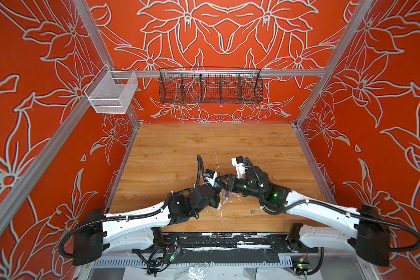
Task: Insert the pens into the pen caps
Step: 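Lift the green marker upright with the left gripper while the right approaches, then move the right gripper to the translucent cap on the table and grasp it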
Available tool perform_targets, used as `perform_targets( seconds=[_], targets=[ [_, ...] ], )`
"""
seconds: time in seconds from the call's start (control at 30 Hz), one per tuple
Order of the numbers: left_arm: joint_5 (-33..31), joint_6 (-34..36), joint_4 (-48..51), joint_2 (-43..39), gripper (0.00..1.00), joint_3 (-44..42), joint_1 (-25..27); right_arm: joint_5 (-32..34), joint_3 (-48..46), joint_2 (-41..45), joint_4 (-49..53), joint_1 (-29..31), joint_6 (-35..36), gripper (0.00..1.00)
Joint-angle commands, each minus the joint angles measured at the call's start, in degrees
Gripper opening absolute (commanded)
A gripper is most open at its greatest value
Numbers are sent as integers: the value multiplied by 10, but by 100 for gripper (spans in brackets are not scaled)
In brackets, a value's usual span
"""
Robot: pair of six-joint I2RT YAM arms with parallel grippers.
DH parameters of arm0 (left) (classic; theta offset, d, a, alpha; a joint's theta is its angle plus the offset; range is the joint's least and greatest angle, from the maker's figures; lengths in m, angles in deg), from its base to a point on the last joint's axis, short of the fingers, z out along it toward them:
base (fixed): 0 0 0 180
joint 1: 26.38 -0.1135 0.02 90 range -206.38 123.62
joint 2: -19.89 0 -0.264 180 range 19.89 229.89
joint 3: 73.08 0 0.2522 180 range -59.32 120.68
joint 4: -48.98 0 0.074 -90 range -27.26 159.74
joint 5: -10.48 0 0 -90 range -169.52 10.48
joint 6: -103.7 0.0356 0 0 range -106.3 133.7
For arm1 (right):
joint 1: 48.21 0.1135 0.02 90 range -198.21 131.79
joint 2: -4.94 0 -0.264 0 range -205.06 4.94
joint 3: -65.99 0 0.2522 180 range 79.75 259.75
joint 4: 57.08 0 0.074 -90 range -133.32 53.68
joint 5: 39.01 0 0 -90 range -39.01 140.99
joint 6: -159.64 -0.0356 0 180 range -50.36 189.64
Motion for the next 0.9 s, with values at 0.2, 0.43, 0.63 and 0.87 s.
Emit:
perform_targets(
  seconds=[0.2, 0.43, 0.63, 0.87],
  targets=[
    [57, 15, -8, -1, 0, -19, -72, 84, -32, 114, 436, 4, -3, 48],
    [48, 21, 1, 3, 0, -18, -73, 68, -87, 142, 507, 4, -16, 52],
    [43, 18, 4, -5, 0, -21, -73, 61, -104, 108, 483, 3, -3, 55],
    [36, 15, 14, -17, 0, -18, -73, 65, -106, 34, 426, 0, 10, 57]
  ],
)
